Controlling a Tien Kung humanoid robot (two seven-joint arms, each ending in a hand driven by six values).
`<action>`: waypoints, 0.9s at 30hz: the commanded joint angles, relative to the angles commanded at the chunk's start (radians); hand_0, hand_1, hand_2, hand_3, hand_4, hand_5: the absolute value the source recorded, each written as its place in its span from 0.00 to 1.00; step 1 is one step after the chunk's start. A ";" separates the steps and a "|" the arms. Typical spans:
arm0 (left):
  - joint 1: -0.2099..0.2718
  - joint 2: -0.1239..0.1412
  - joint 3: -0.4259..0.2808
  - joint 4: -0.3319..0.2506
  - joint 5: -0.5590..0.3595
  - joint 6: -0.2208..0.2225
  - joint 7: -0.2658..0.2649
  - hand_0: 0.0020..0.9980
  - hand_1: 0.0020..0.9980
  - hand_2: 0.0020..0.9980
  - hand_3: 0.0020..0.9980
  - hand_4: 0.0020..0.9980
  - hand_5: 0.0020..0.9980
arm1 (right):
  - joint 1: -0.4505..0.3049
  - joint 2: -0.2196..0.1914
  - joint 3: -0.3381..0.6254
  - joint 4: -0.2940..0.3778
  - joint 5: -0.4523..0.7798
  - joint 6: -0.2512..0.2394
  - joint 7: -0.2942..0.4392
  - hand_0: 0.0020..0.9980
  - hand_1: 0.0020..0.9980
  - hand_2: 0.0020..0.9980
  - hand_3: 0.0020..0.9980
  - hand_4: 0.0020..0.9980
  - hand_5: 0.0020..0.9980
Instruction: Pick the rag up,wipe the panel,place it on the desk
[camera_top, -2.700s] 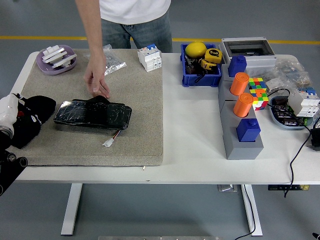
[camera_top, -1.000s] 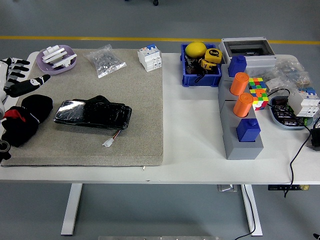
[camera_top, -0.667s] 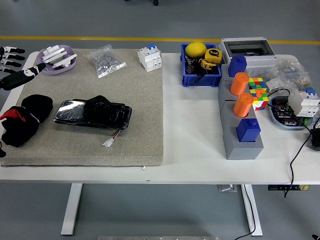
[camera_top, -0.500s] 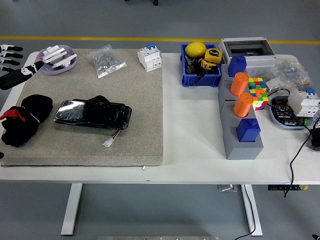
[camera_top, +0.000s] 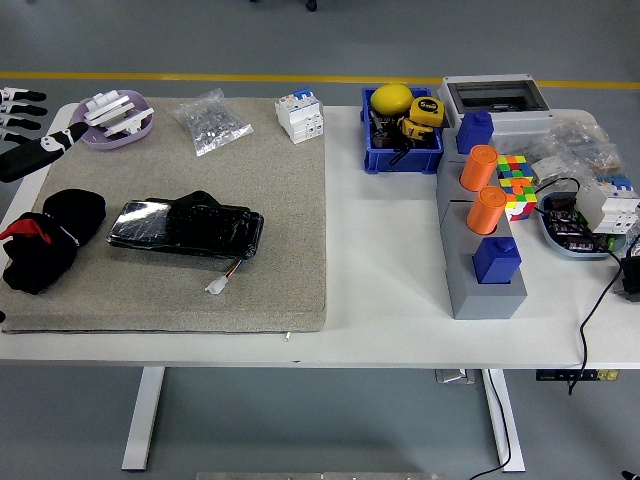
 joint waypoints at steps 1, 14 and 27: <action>0.000 0.001 -0.001 0.000 0.000 -0.001 0.001 0.43 0.58 0.64 0.67 1.00 0.46 | 0.000 0.000 0.000 0.000 0.000 0.000 0.000 0.71 0.55 0.65 0.64 1.00 0.57; -0.021 0.000 0.005 0.024 -0.007 -0.002 -0.005 0.43 0.58 0.64 0.66 1.00 0.45 | -0.003 -0.001 -0.023 -0.001 0.031 0.000 0.010 0.71 0.55 0.65 0.64 1.00 0.57; -0.034 0.010 0.001 0.027 0.012 -0.005 -0.004 0.43 0.58 0.63 0.66 1.00 0.45 | -0.008 0.005 -0.054 -0.004 0.066 0.005 0.026 0.71 0.55 0.65 0.64 1.00 0.57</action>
